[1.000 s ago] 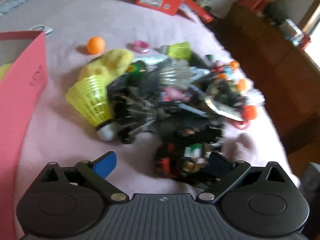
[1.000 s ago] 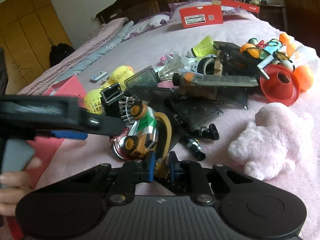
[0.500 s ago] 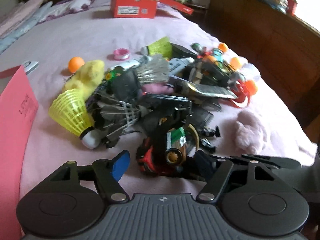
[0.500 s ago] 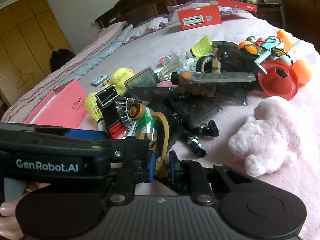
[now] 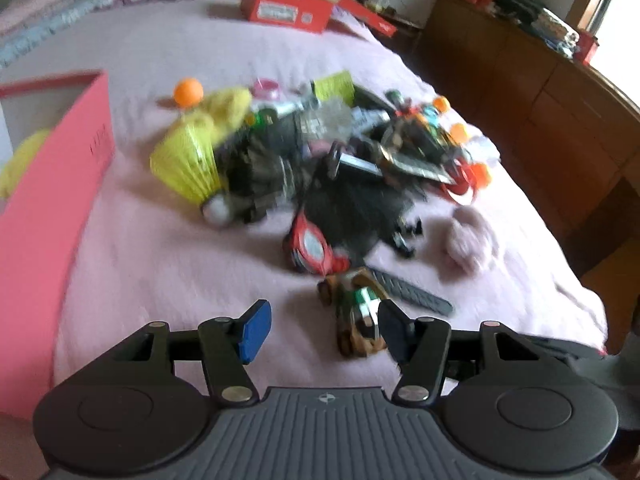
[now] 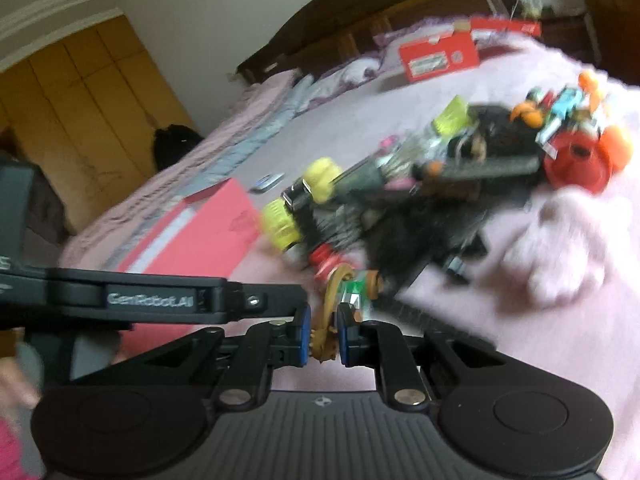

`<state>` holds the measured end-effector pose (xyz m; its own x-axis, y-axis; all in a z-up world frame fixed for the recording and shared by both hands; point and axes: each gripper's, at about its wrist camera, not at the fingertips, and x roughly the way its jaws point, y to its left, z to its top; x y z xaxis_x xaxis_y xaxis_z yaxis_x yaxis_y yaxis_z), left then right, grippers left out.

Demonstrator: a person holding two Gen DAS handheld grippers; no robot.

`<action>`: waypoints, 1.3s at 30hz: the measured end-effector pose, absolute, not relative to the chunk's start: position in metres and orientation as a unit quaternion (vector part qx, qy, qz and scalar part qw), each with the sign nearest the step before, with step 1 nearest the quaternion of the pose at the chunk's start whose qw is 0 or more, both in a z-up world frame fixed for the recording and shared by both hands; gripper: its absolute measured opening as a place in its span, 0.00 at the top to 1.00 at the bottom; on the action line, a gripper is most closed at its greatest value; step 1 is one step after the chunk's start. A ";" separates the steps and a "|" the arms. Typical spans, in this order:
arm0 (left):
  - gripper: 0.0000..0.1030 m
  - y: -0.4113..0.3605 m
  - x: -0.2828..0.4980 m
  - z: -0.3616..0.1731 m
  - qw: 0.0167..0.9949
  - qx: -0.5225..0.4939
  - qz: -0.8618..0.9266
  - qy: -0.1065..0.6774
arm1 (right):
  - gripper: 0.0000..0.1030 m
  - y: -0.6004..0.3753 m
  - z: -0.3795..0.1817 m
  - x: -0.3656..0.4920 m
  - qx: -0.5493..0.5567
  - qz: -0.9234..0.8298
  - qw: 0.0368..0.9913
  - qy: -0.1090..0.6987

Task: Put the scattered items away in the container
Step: 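Lift the toy figure with the right gripper and carry it over the pink box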

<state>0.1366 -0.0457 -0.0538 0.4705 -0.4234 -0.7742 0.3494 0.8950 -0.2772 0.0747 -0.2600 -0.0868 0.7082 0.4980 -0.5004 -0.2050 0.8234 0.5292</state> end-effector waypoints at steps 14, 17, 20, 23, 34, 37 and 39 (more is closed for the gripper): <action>0.43 -0.074 0.136 -0.098 0.788 -0.091 -0.305 0.526 | 0.86 -0.260 -0.102 0.022 0.192 0.151 0.886 0.394; 0.55 -0.081 0.134 -0.098 0.790 -0.082 -0.307 0.525 | 0.86 -0.260 -0.105 0.022 0.194 0.144 0.886 0.397; 0.65 -0.083 0.132 -0.099 0.786 -0.088 -0.307 0.529 | 0.86 -0.260 -0.107 0.026 0.202 0.139 0.884 0.397; 0.68 -0.082 0.129 -0.097 0.788 -0.090 -0.309 0.524 | 0.85 -0.260 -0.110 0.030 0.208 0.136 0.882 0.401; 0.71 -0.063 0.108 -0.058 0.819 -0.091 -0.297 0.483 | 0.85 -0.248 -0.079 0.016 0.166 0.158 0.905 0.359; 0.71 -0.053 0.101 -0.043 0.831 -0.086 -0.287 0.468 | 0.85 -0.241 -0.068 0.015 0.158 0.171 0.908 0.347; 0.71 -0.047 0.096 -0.033 0.839 -0.080 -0.280 0.460 | 0.85 -0.235 -0.062 0.014 0.153 0.180 0.910 0.341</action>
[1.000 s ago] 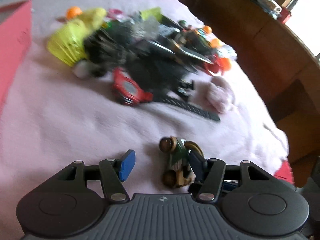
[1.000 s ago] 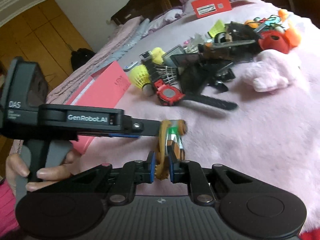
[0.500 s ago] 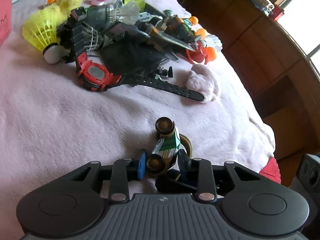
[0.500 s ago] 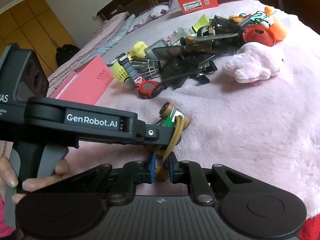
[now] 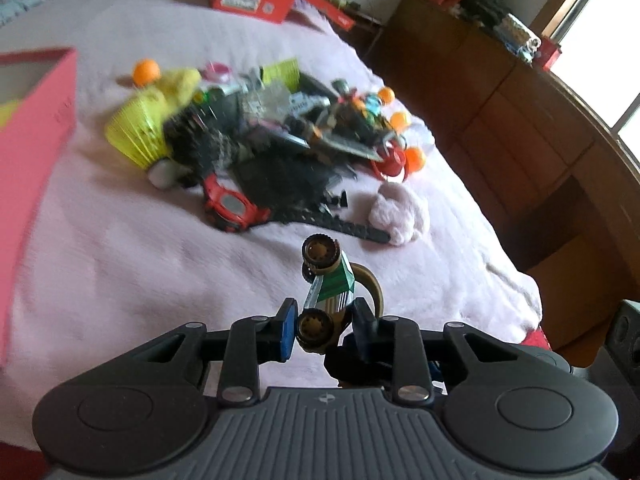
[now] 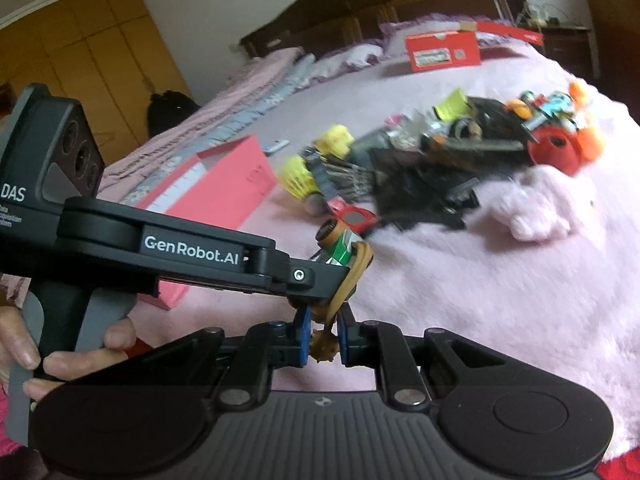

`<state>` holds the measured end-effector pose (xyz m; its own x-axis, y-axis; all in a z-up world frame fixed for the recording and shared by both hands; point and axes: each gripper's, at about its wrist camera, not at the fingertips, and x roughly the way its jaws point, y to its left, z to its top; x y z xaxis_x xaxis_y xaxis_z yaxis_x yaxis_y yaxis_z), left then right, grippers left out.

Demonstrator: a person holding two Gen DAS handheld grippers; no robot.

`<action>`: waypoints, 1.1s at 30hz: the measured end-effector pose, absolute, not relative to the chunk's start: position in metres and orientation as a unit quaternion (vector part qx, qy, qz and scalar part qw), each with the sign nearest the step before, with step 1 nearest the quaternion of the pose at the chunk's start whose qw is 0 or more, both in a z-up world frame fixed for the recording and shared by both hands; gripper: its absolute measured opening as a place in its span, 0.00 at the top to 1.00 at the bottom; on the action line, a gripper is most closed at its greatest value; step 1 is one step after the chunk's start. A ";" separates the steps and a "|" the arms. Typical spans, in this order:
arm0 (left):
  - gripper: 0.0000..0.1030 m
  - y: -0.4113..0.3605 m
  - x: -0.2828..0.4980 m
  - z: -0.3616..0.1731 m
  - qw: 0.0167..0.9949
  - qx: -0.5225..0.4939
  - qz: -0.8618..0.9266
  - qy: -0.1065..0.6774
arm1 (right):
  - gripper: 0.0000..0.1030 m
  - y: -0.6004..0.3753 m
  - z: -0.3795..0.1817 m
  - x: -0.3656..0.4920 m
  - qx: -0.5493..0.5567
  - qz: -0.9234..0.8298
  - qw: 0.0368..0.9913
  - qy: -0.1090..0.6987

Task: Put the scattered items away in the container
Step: 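Lift the toy figure with the right gripper and carry it over the pink box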

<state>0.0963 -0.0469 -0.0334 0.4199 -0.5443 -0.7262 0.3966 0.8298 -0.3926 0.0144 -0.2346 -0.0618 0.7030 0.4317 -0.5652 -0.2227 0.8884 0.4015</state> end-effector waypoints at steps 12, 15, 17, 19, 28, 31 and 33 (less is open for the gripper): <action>0.71 0.001 0.087 0.005 0.869 -0.086 -0.220 0.435 | 0.85 -0.191 -0.025 0.017 0.130 0.234 0.912 0.310; 0.71 0.015 0.090 0.012 0.875 -0.093 -0.211 0.425 | 0.85 -0.179 -0.015 0.023 0.124 0.246 0.911 0.306; 0.71 0.024 0.093 0.018 0.881 -0.097 -0.203 0.417 | 0.85 -0.170 -0.008 0.029 0.121 0.255 0.911 0.302; 0.71 0.034 0.097 0.025 0.887 -0.100 -0.194 0.408 | 0.85 -0.161 -0.002 0.036 0.117 0.263 0.910 0.297; 0.70 0.080 0.117 0.049 0.907 -0.109 -0.153 0.376 | 0.85 -0.114 0.028 0.071 0.098 0.303 0.908 0.274; 0.70 0.095 0.121 0.053 0.912 -0.112 -0.140 0.370 | 0.85 -0.097 0.035 0.081 0.096 0.313 0.905 0.270; 0.70 0.105 0.125 0.054 0.914 -0.115 -0.130 0.367 | 0.85 -0.086 0.038 0.088 0.095 0.320 0.903 0.270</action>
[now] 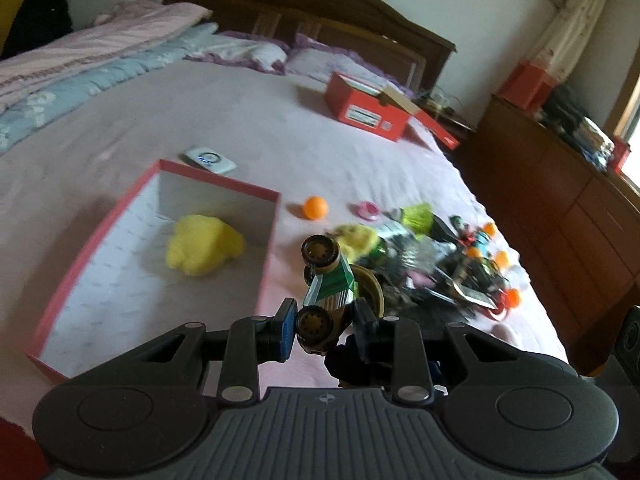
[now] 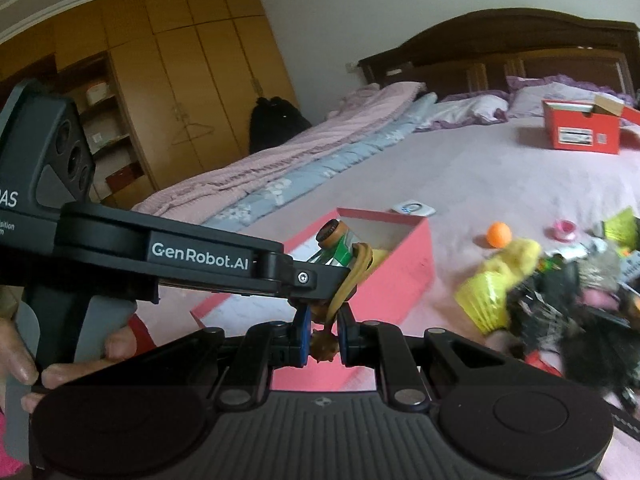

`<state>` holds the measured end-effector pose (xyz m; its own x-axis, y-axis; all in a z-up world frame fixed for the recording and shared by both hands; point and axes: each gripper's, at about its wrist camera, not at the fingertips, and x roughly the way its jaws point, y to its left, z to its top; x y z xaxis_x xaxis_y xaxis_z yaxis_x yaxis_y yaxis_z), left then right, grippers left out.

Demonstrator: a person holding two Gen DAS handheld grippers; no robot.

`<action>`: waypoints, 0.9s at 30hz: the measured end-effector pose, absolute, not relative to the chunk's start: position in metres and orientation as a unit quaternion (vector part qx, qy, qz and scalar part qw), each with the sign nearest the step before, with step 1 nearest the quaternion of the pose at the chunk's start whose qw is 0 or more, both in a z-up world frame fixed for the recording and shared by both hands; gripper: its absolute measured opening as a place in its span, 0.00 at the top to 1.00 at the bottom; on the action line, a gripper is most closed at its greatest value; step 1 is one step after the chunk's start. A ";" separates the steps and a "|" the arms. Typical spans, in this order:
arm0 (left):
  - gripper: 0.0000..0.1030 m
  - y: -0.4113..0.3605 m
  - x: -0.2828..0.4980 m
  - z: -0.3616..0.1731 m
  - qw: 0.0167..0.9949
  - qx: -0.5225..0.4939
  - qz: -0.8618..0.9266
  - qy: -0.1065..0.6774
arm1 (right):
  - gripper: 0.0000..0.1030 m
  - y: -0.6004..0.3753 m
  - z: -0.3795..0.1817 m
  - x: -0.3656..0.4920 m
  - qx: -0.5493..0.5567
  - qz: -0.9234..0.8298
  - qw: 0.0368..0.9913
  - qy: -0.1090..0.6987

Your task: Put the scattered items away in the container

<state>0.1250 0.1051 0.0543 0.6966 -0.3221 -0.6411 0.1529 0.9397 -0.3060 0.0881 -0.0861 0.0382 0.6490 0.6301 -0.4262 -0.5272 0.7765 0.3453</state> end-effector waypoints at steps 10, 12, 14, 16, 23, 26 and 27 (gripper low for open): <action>0.68 0.153 0.153 0.046 0.910 -0.114 -0.081 0.390 | 0.85 -0.030 0.042 0.119 0.094 0.328 0.892 0.296; 0.63 0.159 0.154 0.045 0.911 -0.110 -0.060 0.393 | 0.86 -0.022 0.040 0.127 0.100 0.320 0.890 0.308; 0.57 0.165 0.156 0.045 0.911 -0.106 -0.040 0.396 | 0.81 -0.019 0.037 0.133 0.111 0.313 0.887 0.320; 0.52 0.170 0.152 0.044 0.912 -0.111 -0.031 0.393 | 0.77 -0.020 0.033 0.135 0.117 0.302 0.889 0.323; 0.39 0.165 0.132 0.043 0.909 -0.119 -0.036 0.397 | 0.71 -0.048 0.025 0.116 0.120 0.285 0.895 0.321; 0.25 0.147 0.121 0.045 0.913 -0.109 -0.055 0.390 | 0.68 -0.071 0.014 0.101 0.129 0.270 0.895 0.331; 0.23 0.140 0.117 0.046 0.914 -0.103 -0.061 0.387 | 0.66 -0.078 0.010 0.096 0.131 0.263 0.895 0.336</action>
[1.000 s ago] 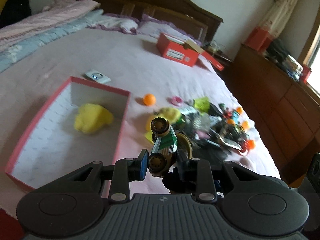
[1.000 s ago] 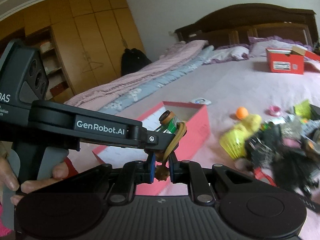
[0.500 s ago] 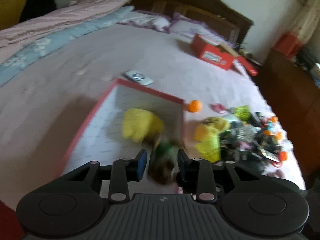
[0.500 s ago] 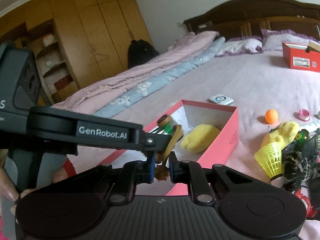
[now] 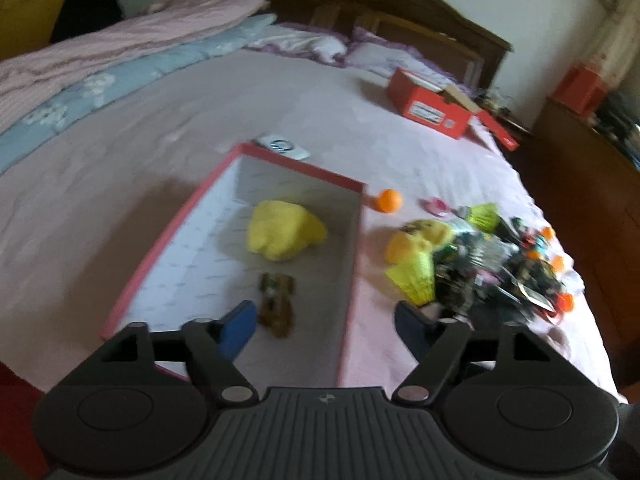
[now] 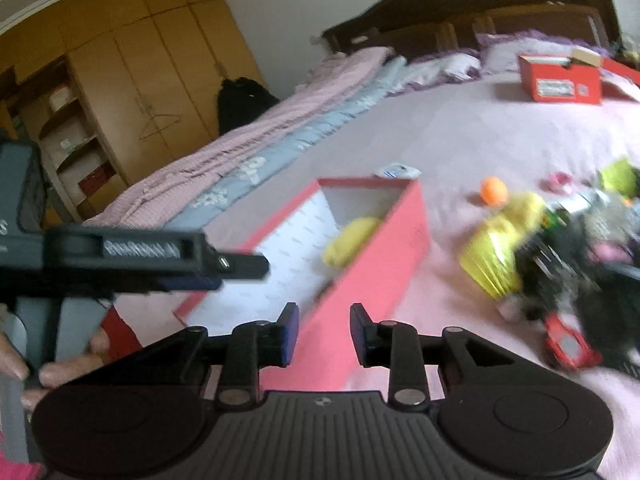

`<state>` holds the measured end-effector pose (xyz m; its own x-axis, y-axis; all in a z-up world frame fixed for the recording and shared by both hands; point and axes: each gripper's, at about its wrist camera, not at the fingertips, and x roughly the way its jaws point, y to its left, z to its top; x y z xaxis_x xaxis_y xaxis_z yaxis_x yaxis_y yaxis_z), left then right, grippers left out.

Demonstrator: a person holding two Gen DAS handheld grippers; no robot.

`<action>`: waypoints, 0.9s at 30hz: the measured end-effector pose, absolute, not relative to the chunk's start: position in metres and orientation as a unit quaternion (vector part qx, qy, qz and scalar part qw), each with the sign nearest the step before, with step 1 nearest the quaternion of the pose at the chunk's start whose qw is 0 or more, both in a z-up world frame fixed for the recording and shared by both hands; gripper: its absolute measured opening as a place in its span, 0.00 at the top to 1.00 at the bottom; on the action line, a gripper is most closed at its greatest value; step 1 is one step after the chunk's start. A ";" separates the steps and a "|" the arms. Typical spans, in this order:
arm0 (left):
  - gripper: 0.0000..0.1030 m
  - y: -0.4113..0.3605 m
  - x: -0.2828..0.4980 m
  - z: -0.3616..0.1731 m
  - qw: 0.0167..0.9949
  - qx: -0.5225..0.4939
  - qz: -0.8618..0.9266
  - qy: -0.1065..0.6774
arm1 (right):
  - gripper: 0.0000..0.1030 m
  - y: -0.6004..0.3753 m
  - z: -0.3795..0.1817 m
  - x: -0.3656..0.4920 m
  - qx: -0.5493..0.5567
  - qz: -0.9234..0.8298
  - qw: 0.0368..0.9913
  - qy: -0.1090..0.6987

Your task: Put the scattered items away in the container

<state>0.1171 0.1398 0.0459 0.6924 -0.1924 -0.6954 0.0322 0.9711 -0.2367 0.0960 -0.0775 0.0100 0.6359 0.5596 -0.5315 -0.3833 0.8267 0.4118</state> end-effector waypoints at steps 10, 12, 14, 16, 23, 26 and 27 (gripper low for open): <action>0.14 0.054 0.091 0.042 0.906 -0.040 -0.143 0.395 | 0.60 -0.146 -0.022 0.046 0.165 0.184 0.897 0.367; 0.14 0.042 0.089 0.037 0.902 -0.037 -0.153 0.403 | 0.59 -0.159 -0.025 0.040 0.171 0.169 0.899 0.365; 0.14 0.031 0.088 0.031 0.897 -0.034 -0.160 0.410 | 0.58 -0.169 -0.027 0.035 0.177 0.157 0.902 0.362; 0.14 0.022 0.087 0.025 0.892 -0.033 -0.166 0.419 | 0.58 -0.180 -0.028 0.032 0.182 0.145 0.903 0.361; 0.14 -0.006 0.093 0.007 0.883 -0.025 -0.178 0.433 | 0.56 -0.220 -0.036 0.025 0.204 0.103 0.906 0.358; 0.14 -0.016 0.107 -0.001 0.886 -0.016 -0.164 0.433 | 0.56 -0.233 -0.039 0.031 0.204 0.089 0.906 0.359; 0.14 -0.018 0.112 -0.004 0.888 -0.012 -0.158 0.432 | 0.56 -0.235 -0.039 0.034 0.200 0.086 0.908 0.358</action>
<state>0.1122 -0.0184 -0.0042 0.5767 -0.2916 -0.7631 0.2704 0.9496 -0.1585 0.0342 -0.2350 -0.0393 0.7282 0.2993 -0.6166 -0.0127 0.9053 0.4245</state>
